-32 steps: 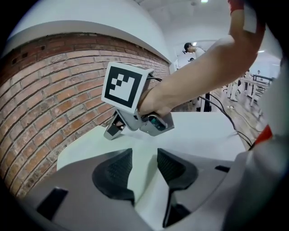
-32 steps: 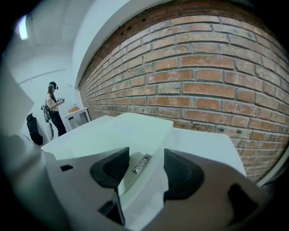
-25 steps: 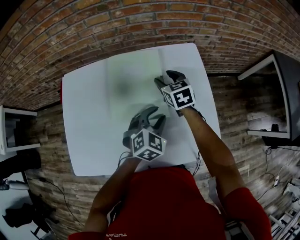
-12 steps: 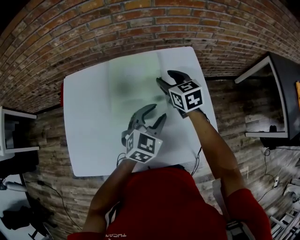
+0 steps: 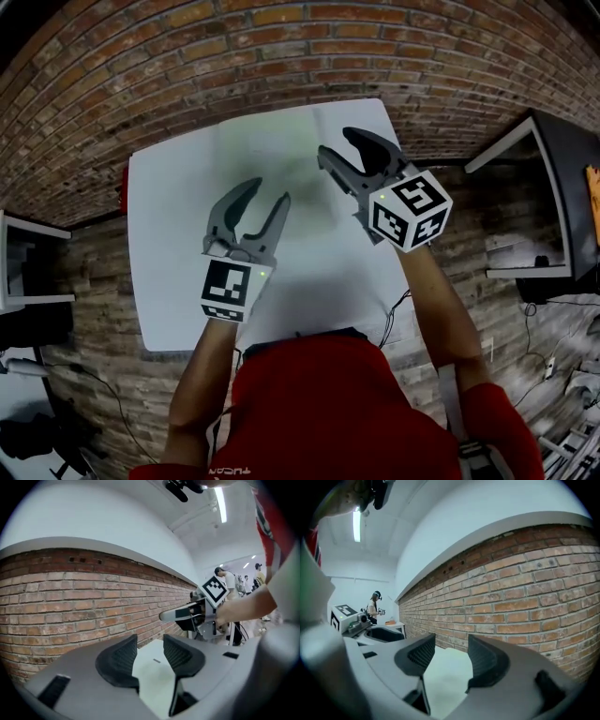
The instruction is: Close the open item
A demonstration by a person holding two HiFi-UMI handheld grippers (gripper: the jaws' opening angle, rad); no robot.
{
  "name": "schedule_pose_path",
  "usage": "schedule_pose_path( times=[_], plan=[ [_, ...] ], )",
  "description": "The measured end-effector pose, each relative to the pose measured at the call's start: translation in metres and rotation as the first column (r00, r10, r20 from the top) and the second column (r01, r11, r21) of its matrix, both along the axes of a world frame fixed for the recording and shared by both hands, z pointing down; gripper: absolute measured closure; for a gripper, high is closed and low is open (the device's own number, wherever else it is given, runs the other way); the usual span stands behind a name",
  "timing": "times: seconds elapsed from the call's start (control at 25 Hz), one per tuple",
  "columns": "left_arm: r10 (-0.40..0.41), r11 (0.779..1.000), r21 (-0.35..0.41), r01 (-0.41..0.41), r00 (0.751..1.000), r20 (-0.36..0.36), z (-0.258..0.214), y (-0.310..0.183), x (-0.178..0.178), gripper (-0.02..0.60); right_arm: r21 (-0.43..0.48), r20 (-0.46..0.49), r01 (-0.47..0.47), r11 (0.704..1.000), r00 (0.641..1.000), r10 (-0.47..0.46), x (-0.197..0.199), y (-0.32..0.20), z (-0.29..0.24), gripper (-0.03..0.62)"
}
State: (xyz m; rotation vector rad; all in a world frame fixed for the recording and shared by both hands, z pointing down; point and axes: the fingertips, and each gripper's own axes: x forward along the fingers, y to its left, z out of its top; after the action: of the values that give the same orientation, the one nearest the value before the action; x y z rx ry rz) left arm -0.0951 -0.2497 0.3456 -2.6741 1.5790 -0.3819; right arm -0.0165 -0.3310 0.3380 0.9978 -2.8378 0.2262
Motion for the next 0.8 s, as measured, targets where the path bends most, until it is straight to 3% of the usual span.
schedule_pose_path(
  times=[0.32,0.6,0.68,0.8],
  plan=[
    [-0.021,0.992,0.119,0.032,0.995,-0.098,-0.065,0.011,-0.025,0.455,0.159,0.049,0.071,0.985,0.996,-0.080,-0.005,0.039,-0.063,0.364],
    [0.011,0.982,0.186,0.018,0.988,-0.154,-0.101,0.026,-0.027,0.501,0.261,0.005,0.178,0.949,0.983,-0.186,-0.022,0.079,-0.091,0.366],
    [0.023,0.979,0.202,0.011,0.986,-0.167,-0.110,0.032,-0.026,0.515,0.284,0.009,0.202,0.938,0.977,-0.213,-0.026,0.090,-0.099,0.394],
    [0.035,0.974,0.227,0.008,0.982,-0.185,-0.122,0.039,-0.026,0.531,0.300,0.020,0.223,0.927,0.971,-0.240,-0.032,0.103,-0.106,0.487]
  ],
)
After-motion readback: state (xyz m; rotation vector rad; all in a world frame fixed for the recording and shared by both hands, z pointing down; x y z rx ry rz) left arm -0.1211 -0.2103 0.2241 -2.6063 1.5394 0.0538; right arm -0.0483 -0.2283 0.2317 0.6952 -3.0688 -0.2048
